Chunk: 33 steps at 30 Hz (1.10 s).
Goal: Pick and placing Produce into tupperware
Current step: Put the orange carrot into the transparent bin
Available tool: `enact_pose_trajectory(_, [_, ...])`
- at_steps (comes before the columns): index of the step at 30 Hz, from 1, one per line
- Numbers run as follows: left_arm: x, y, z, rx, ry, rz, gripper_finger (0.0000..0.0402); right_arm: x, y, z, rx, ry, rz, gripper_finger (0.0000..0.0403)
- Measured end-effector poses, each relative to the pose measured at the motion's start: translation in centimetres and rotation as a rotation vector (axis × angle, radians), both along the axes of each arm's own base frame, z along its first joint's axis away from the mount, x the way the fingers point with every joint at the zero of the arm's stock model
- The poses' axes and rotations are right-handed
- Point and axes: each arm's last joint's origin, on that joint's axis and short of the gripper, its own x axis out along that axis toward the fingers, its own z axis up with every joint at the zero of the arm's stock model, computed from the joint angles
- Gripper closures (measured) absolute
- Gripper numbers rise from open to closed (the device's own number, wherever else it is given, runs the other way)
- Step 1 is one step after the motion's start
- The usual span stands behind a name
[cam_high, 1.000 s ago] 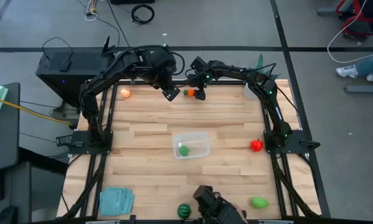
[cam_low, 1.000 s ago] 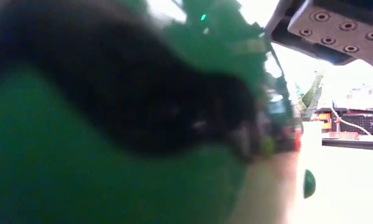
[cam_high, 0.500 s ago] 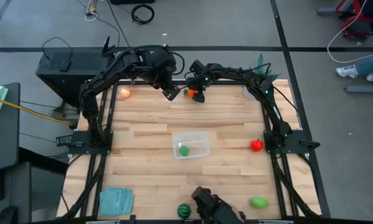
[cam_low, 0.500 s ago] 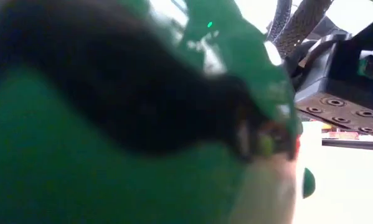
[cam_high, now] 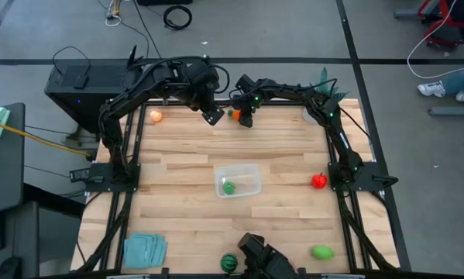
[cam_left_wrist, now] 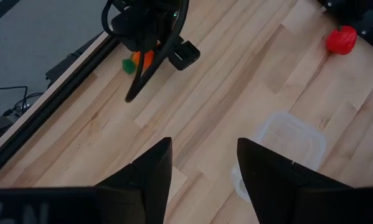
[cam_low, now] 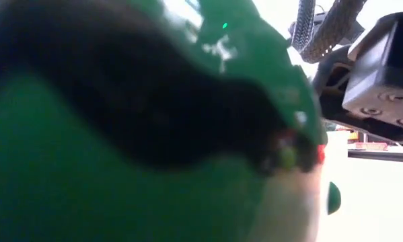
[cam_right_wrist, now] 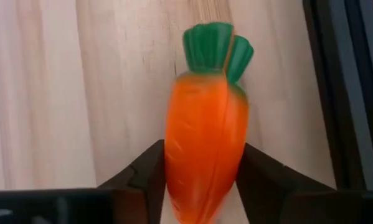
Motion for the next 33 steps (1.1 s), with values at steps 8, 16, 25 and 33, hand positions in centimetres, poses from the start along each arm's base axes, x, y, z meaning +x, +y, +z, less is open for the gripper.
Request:
enact_pose_trajectory(8, [0.0,0.0,0.0,0.000,0.000,0.000,0.0212,0.0,0.1,0.1,0.030,-0.005,-0.060,0.0265])
enact_pose_trajectory(16, [0.0,0.0,0.0,0.001,0.000,0.000,0.0213,-0.5,0.6,3.6,0.007,-0.042,-0.100,0.0259])
enact_pose_trajectory(25, [-0.1,0.2,0.0,0.083,0.041,-0.035,0.0220,-1.4,4.3,10.5,-0.007,-0.081,-0.077,0.0258])
enact_pose_trajectory(33, [-1.8,-0.6,1.3,0.148,0.051,-0.094,0.0216,-2.0,10.7,16.6,0.030,-0.116,-0.061,0.0257])
